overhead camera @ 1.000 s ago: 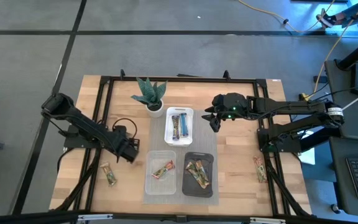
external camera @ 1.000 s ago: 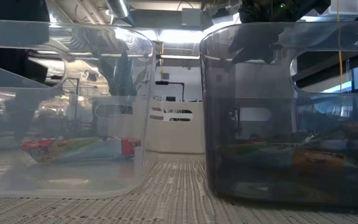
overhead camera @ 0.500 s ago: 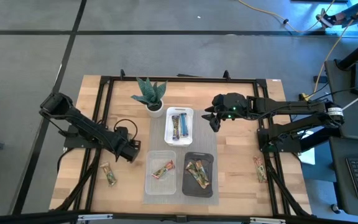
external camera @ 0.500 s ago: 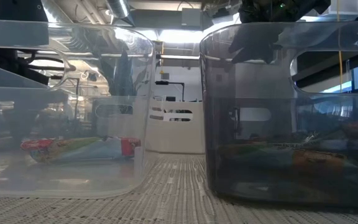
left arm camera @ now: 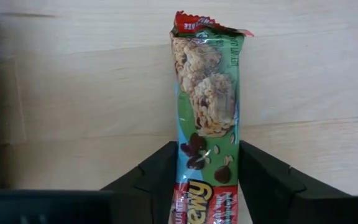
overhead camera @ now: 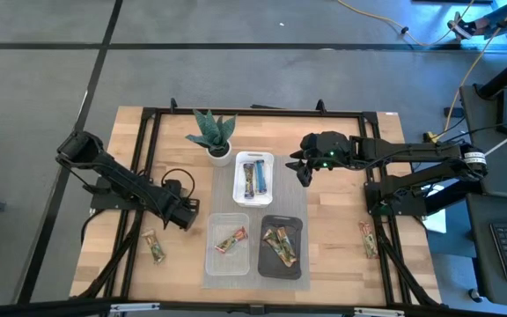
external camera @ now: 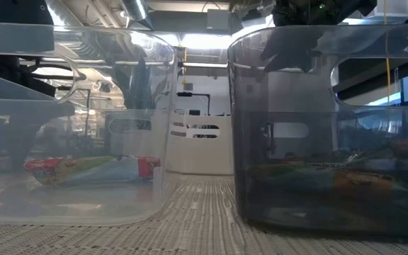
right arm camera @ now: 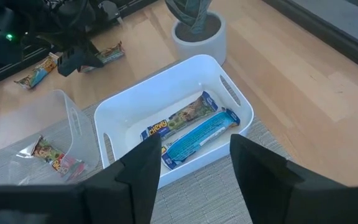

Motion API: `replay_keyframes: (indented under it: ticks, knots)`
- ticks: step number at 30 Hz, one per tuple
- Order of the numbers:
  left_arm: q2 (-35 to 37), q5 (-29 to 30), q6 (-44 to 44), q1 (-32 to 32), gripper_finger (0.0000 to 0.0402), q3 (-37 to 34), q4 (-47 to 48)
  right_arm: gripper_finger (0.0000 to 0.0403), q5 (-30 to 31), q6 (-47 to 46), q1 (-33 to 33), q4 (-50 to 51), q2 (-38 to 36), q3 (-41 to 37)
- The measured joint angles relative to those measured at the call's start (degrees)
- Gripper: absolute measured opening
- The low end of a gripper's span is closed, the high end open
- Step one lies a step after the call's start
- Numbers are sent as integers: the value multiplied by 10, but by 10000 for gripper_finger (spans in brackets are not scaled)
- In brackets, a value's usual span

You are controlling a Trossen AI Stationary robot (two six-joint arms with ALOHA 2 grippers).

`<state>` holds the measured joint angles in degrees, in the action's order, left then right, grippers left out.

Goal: Pick and place Granola Bars by type
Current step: Put the left red granola bar into the transparent bin

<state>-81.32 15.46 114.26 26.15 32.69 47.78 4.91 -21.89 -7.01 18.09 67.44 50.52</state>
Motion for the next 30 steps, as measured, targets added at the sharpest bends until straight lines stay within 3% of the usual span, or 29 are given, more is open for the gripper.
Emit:
replay_keyframes:
  ticks: [16,24,30]
  knots:
    - [-3,14,-15,0,116,21,16,195,0,1,0,2,0,0]
    - [-3,27,-25,0,115,97,142,195,0,1,0,6,0,0]
    - [-2,83,-92,0,115,190,169,195,0,16,0,6,0,0]
